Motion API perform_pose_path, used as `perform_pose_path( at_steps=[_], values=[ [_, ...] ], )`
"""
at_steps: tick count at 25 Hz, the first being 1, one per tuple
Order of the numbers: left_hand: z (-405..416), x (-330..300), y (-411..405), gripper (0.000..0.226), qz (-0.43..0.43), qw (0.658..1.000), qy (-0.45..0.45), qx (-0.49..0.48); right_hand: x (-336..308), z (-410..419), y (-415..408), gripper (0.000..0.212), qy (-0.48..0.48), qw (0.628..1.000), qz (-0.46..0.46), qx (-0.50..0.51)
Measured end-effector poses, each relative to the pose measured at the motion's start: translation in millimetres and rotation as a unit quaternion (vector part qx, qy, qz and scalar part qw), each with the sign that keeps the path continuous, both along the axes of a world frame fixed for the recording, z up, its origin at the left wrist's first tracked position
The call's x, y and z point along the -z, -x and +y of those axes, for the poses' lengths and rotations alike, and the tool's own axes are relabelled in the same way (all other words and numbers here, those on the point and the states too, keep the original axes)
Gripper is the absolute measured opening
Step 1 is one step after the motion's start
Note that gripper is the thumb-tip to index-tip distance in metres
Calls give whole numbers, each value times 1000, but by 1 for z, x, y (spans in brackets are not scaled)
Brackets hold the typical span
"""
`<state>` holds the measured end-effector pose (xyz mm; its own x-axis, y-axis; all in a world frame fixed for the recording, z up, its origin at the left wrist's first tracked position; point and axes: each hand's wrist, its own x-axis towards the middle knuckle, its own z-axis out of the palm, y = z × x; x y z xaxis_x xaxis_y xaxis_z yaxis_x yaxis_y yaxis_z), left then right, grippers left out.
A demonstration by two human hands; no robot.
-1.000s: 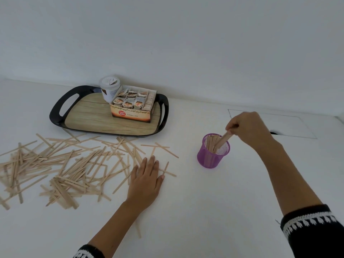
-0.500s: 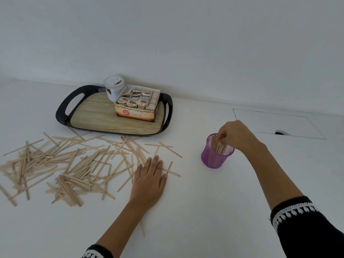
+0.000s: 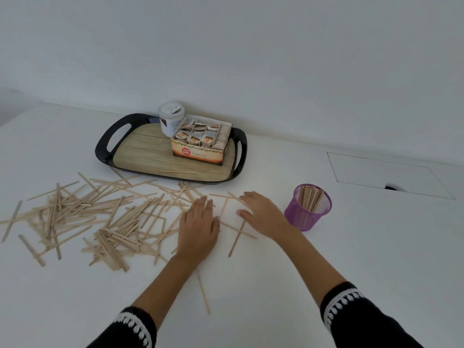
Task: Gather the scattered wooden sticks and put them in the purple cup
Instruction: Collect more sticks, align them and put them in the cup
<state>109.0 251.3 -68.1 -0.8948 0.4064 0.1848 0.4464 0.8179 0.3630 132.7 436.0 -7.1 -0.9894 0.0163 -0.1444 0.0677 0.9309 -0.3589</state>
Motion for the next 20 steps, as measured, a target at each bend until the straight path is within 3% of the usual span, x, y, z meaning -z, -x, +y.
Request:
perform_pose_path(
  at_steps=[3, 8, 17, 20],
  values=[
    [-25, -4, 46, 55, -25, 998, 51, -35, 34, -18, 7, 65, -34, 999, -35, 11],
    [-56, 1, 83, 57, -17, 992, 114, 48, 64, -38, 2, 70, -82, 996, -16, 42],
    [-71, 10, 77, 65, -13, 989, 87, 120, 70, -83, -3, 61, -86, 992, 7, 94],
    [-79, 10, 67, 53, -11, 986, 60, 154, 65, -98, -3, 56, -101, 987, 21, 126]
  ],
)
